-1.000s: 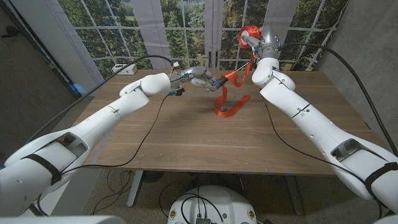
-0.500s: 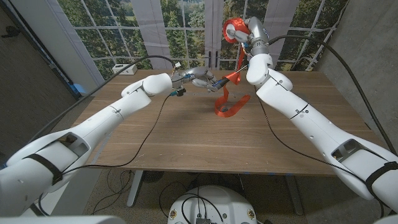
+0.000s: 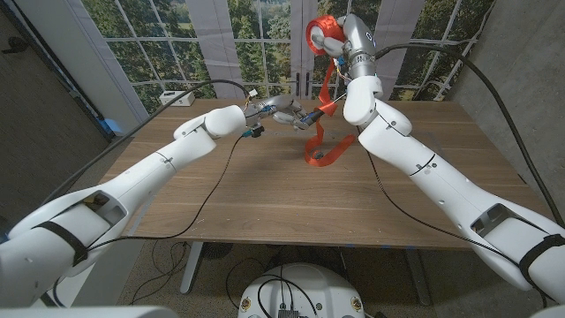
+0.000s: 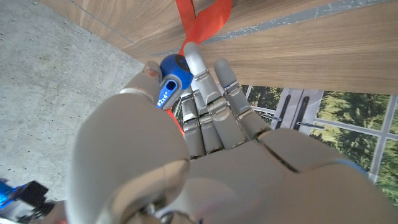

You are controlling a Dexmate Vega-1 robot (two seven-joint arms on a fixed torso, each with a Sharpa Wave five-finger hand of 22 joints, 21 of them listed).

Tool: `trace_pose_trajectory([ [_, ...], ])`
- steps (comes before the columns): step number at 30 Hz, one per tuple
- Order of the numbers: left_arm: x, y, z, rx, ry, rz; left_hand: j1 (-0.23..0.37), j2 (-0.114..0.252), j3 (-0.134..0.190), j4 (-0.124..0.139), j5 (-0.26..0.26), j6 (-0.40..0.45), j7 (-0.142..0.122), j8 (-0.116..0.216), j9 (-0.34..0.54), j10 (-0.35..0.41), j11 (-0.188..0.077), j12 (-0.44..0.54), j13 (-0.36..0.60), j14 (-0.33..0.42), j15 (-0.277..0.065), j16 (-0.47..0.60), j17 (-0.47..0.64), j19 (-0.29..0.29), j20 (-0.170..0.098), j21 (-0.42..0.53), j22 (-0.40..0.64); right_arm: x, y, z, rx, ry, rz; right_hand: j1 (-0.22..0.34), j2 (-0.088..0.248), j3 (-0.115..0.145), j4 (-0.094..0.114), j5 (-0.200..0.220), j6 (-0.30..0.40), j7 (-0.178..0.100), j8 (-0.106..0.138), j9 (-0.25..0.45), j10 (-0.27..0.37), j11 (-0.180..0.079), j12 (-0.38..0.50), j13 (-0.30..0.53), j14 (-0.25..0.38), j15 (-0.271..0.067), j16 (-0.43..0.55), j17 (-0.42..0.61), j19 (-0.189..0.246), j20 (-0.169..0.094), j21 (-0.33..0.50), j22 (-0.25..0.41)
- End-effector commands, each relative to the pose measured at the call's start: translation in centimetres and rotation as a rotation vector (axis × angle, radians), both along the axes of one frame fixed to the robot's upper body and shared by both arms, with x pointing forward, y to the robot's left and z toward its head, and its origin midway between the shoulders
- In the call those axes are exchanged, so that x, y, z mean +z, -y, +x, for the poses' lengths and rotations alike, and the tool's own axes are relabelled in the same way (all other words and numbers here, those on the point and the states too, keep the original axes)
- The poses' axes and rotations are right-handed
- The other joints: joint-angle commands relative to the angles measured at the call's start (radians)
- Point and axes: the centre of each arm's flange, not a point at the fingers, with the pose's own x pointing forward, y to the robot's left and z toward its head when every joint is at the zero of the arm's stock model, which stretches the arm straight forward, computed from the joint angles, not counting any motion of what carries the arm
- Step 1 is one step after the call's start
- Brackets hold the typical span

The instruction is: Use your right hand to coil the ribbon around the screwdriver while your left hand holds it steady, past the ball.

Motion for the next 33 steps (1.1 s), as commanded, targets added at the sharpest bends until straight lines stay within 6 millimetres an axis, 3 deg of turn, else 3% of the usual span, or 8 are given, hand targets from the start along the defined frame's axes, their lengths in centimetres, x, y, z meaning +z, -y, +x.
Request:
trace_pose_trajectory([
  [1, 0.2, -0.3, 0.7, 0.09, 0.037, -0.042, 0.095, 0.098, 0.092, -0.033, 0.004, 0.176, -0.072, 0.005, 0.017, 0.174, -0.163, 0.001, 0.114, 0.03, -0.048, -0.003, 0.003, 0.001, 0.009, 0.007, 0.001, -2.0, -1.8, -4.5, -0.033, 0.058, 0.06, 0.119, 0.109, 0.019, -0.005, 0.006, 0.199, -0.029, 0.123, 0.142, 0.101, -0.046, 0.093, 0.082, 0.035, -0.11, -0.008, 0.005, 0.008, 0.004, 0.007, 0.003],
  [16, 0.6, 0.1, 0.6, 0.088, 0.057, -0.076, 0.097, 0.097, 0.092, -0.034, 0.003, 0.178, -0.071, 0.003, 0.019, 0.173, -0.163, -0.002, 0.116, 0.03, -0.048, -0.002, 0.004, 0.005, 0.007, 0.008, 0.001, -5.4, -2.5, -7.9, -0.254, 0.114, 0.152, 0.129, 0.063, 0.042, -0.024, 0.01, 0.255, -0.015, 0.12, 0.111, 0.151, -0.033, 0.113, 0.086, 0.082, -0.099, -0.013, 0.025, 0.029, 0.022, 0.022, 0.002],
  [23, 1.7, 0.8, 0.9, 0.077, 0.074, -0.052, 0.097, 0.097, 0.091, -0.034, 0.003, 0.178, -0.072, 0.001, 0.02, 0.175, -0.163, -0.004, 0.114, 0.03, -0.048, -0.003, 0.002, 0.004, 0.008, 0.007, 0.001, -7.4, -1.6, -8.9, -0.27, 0.106, 0.202, 0.129, 0.045, 0.053, -0.025, 0.016, 0.271, -0.013, 0.121, 0.106, 0.168, -0.027, 0.122, 0.093, 0.091, -0.093, -0.011, 0.047, 0.031, 0.031, 0.025, 0.002],
  [33, 2.5, 2.0, 1.7, 0.056, 0.084, -0.048, 0.098, 0.097, 0.091, -0.034, 0.003, 0.18, -0.073, -0.001, 0.02, 0.176, -0.165, -0.006, 0.115, 0.033, -0.048, -0.002, 0.001, 0.006, 0.007, 0.008, 0.001, -12.6, 0.6, -9.8, -0.253, 0.026, 0.314, 0.127, 0.036, 0.068, -0.023, 0.024, 0.271, -0.01, 0.125, 0.115, 0.168, -0.023, 0.126, 0.102, 0.094, -0.088, -0.011, 0.072, 0.03, 0.035, 0.028, 0.002],
])
